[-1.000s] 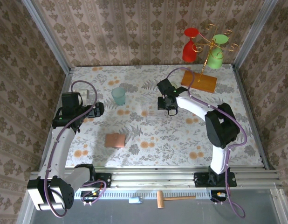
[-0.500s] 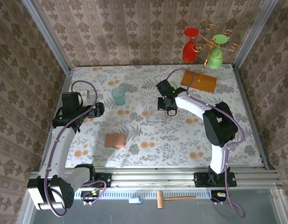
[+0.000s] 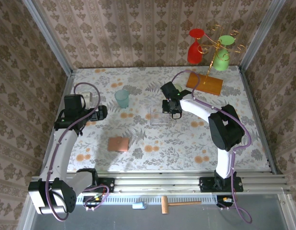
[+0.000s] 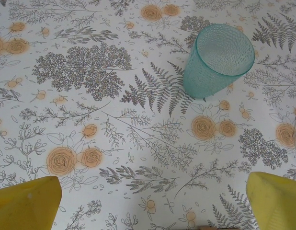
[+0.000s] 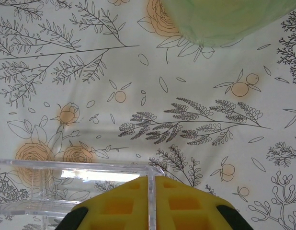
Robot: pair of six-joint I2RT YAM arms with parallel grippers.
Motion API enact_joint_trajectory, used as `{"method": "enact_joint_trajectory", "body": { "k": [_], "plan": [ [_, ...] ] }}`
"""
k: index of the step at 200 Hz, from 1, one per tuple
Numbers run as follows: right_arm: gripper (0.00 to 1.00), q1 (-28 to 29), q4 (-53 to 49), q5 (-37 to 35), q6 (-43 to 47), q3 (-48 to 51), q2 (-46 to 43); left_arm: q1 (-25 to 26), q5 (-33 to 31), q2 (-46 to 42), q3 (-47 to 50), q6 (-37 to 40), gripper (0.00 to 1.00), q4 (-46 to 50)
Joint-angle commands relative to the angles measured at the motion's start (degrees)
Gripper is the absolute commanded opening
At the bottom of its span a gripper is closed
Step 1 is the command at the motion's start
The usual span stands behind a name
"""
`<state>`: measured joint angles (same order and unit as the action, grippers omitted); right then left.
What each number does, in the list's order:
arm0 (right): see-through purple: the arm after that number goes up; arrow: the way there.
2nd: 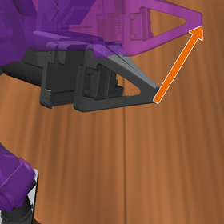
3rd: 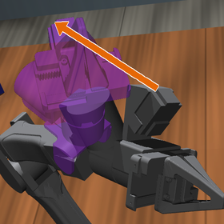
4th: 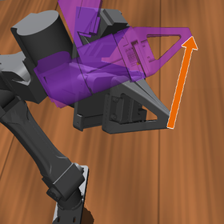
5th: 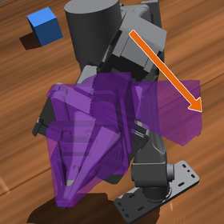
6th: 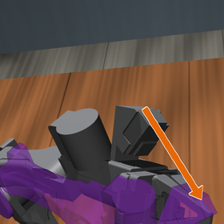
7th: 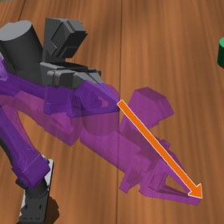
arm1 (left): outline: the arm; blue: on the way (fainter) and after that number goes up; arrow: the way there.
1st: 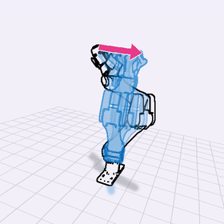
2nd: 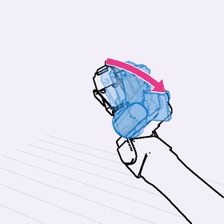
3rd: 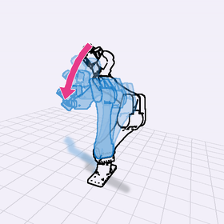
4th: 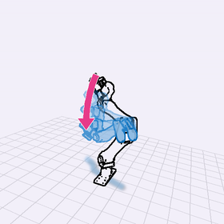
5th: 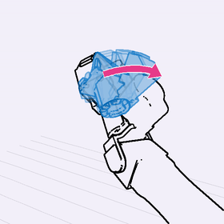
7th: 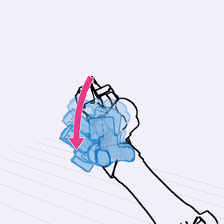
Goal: Take the credit cards out of the card holder
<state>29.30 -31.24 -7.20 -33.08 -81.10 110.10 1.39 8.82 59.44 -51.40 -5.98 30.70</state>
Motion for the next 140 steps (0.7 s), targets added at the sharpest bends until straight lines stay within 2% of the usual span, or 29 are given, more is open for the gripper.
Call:
{"method": "enact_joint_trajectory", "body": {
  "k": [1, 107, 123, 140],
  "plan": [
    [0.1, 0.1, -0.2, -1.6, -1.2, 1.4, -1.6, -0.6, 0.6, 0.1, 0.5, 0.6, 1.0, 0.8],
    [0.17, 0.1, -2.4, -2.5, -0.2, 0.8, -6.3, -0.5, 0.8, 0.3, 0.4, -0.4, 1.0, 1.0],
    [0.17, 0.1, -2.5, -2.3, -0.1, 0.9, -7.1, -0.3, 1.1, 0.6, 0.3, -2.2, 1.0, 1.4],
    [0.18, 0.1, -2.5, -1.7, 0.0, 1.1, -8.3, -0.3, 2.4, 1.4, 0.9, -8.4, 1.0, 1.9]
  ]
}}
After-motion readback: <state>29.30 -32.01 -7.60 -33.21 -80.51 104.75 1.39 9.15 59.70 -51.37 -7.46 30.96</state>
